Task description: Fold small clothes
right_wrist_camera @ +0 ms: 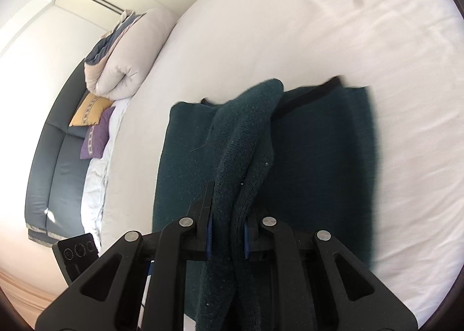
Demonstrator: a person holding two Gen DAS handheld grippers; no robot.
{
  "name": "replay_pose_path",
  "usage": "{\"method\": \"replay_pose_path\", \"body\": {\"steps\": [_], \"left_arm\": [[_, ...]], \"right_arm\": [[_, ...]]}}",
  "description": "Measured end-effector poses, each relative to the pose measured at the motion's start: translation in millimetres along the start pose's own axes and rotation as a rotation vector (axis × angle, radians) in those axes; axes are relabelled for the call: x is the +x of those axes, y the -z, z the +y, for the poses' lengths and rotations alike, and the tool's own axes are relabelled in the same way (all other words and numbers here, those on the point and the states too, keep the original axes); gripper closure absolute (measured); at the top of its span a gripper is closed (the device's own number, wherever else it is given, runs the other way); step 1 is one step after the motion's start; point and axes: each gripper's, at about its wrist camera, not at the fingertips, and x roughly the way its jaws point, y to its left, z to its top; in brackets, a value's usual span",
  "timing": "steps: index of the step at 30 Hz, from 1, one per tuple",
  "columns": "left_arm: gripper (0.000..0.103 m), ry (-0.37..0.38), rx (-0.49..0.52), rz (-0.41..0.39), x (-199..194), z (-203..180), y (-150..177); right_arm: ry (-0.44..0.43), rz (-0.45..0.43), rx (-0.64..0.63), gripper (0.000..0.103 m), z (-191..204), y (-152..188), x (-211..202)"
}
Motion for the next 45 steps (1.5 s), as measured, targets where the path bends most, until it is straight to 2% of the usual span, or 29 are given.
{"method": "replay_pose_path", "body": {"steps": [7,12,18,20,21,23,25,27,29,32,34,36,37,38,41,43,45], "left_arm": [[0.03,0.008,0.022,0.031,1,-9,6],[0.03,0.008,0.024,0.043,0,-10,6],[0.03,-0.009,0.039,0.045,1,-14,6],[0.03,-0.021,0.044,0.037,0,-17,5],[0.03,-0.023,0.047,0.033,0,-18,5],[0.03,-0.031,0.056,0.028,1,-22,3],[0.03,-0.045,0.072,0.023,3,-25,1],[0.03,-0.061,0.095,0.019,4,-29,-3],[0.03,-0.083,0.128,0.015,8,-37,-11],[0.03,-0.121,0.192,-0.019,13,-51,-29],[0.03,-0.148,0.215,-0.035,19,-58,-42],[0.03,-0.176,0.245,-0.042,29,-64,-56],[0.03,-0.202,0.267,-0.036,35,-66,-62],[0.031,-0.239,0.287,-0.033,43,-69,-69],[0.052,-0.315,0.317,-0.028,62,-64,-87],[0.078,-0.357,0.31,-0.014,76,-57,-96],[0.091,-0.433,0.337,0.008,93,-54,-96]], "right_arm": [[0.012,-0.047,0.056,0.09,-40,-3,-24],[0.021,-0.031,0.074,0.09,-66,7,-22],[-0.019,-0.05,0.116,0.09,-93,19,-14],[-0.034,-0.053,0.13,0.089,-103,24,-23],[-0.029,-0.054,0.135,0.086,-104,26,-27],[0.034,-0.066,0.127,0.082,-94,30,-39],[0.088,-0.129,0.095,0.075,-76,36,-56],[0.083,-0.197,0.05,0.073,-56,48,-76],[0.057,-0.228,-0.027,0.073,-31,61,-90],[0.057,-0.171,-0.169,0.073,0,88,-86],[0.124,-0.099,-0.218,0.073,2,100,-68],[0.209,-0.053,-0.189,0.073,-17,106,-55],[0.215,-0.046,-0.154,0.076,-30,108,-54],[0.185,-0.054,-0.128,0.077,-40,108,-56],[0.157,-0.071,-0.096,0.084,-56,110,-64],[0.14,-0.071,-0.085,0.087,-62,110,-63],[0.144,-0.072,-0.091,0.091,-66,113,-63]]}}
